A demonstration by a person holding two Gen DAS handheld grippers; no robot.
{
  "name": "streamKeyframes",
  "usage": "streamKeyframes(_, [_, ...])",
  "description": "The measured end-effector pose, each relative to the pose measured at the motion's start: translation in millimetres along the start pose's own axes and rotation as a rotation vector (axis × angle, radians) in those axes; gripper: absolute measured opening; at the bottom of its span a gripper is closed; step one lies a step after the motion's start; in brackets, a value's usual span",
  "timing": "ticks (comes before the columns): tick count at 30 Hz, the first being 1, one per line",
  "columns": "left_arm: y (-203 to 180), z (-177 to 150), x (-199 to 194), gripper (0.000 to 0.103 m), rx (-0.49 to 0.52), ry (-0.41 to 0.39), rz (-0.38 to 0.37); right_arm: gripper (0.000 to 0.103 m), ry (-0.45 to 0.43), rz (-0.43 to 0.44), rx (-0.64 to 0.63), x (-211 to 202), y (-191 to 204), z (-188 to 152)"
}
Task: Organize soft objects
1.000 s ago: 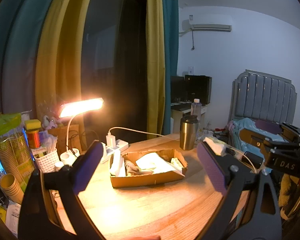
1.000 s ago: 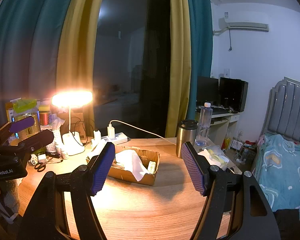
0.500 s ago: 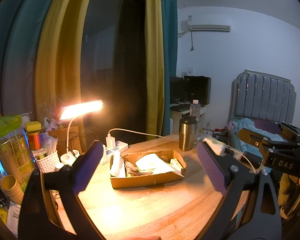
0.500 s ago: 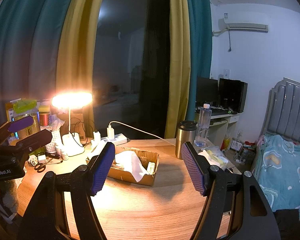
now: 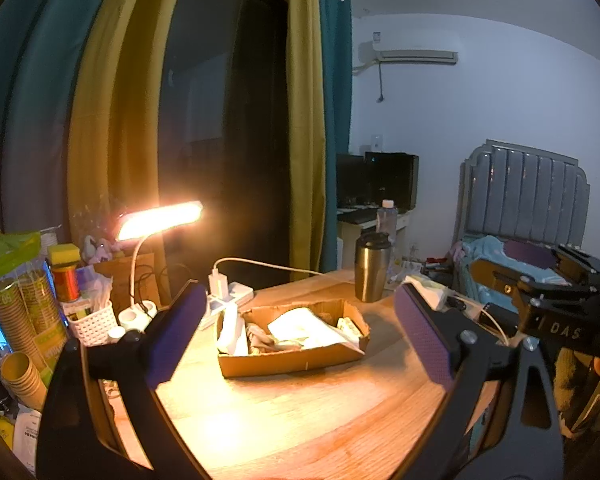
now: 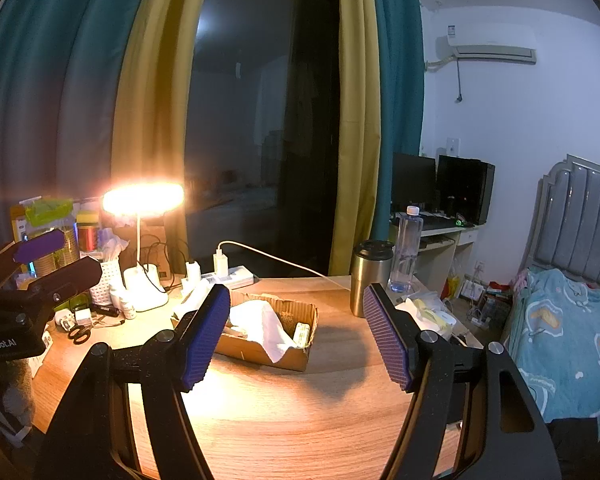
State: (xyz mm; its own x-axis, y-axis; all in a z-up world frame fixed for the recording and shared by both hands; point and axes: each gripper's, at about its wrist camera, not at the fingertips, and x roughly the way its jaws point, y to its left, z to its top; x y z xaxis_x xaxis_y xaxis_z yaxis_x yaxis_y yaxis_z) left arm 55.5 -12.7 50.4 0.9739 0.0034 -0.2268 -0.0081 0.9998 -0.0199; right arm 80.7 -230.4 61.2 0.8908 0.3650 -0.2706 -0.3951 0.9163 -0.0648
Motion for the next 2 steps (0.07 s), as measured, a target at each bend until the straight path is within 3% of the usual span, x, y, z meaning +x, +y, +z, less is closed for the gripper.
streamKeyframes(2, [-3.2, 2.6, 3.1, 0.096, 0.023, 0.003, -0.004, 0.072, 0.000, 0.000, 0.001, 0.1, 0.1, -0.1])
